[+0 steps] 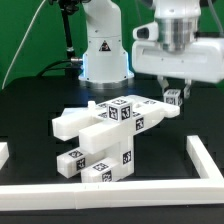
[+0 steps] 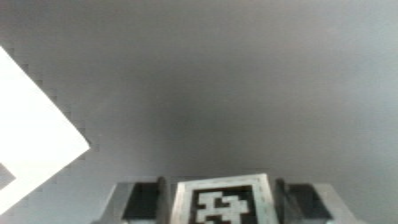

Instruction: Assemble chair

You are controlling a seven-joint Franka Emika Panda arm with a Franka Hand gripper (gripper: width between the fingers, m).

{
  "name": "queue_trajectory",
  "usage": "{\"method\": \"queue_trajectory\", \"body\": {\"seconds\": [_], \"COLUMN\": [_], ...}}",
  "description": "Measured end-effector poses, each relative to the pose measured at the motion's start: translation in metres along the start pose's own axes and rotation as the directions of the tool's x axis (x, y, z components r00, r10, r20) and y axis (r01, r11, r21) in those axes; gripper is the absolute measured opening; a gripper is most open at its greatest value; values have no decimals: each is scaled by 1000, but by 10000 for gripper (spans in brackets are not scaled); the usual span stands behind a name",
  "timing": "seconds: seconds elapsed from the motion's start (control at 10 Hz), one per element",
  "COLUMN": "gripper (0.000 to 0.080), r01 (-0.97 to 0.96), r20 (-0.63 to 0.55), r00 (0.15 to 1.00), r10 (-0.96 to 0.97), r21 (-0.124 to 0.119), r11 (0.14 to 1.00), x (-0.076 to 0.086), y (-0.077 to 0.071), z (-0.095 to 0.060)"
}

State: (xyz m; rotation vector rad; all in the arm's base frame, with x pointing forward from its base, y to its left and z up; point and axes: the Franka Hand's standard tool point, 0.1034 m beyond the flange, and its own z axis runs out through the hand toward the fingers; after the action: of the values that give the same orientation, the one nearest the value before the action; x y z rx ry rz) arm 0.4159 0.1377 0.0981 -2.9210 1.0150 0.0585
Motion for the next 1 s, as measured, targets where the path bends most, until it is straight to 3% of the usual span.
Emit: {"method": "queue_trajectory", "body": {"seconds": [0.2,0.3,0.4,0.5,0.7,1.0], "gripper": [282,282,284,284,284,284], "r01": [11,29,50,80,155,155], "r20": [41,40,33,25,-14,-18], "r00": [999,999,998,996,988,988], "r10": [-12,-31,-53,-82,-154,-154], "r21": [31,54,67,75,83,77], "r11": [999,998,996,994,984,985], "x": [28,49,71,94,144,147], "y": [10,13,14,16,14,12], "z": [-57,-79,-92,-103,-109,-107]}}
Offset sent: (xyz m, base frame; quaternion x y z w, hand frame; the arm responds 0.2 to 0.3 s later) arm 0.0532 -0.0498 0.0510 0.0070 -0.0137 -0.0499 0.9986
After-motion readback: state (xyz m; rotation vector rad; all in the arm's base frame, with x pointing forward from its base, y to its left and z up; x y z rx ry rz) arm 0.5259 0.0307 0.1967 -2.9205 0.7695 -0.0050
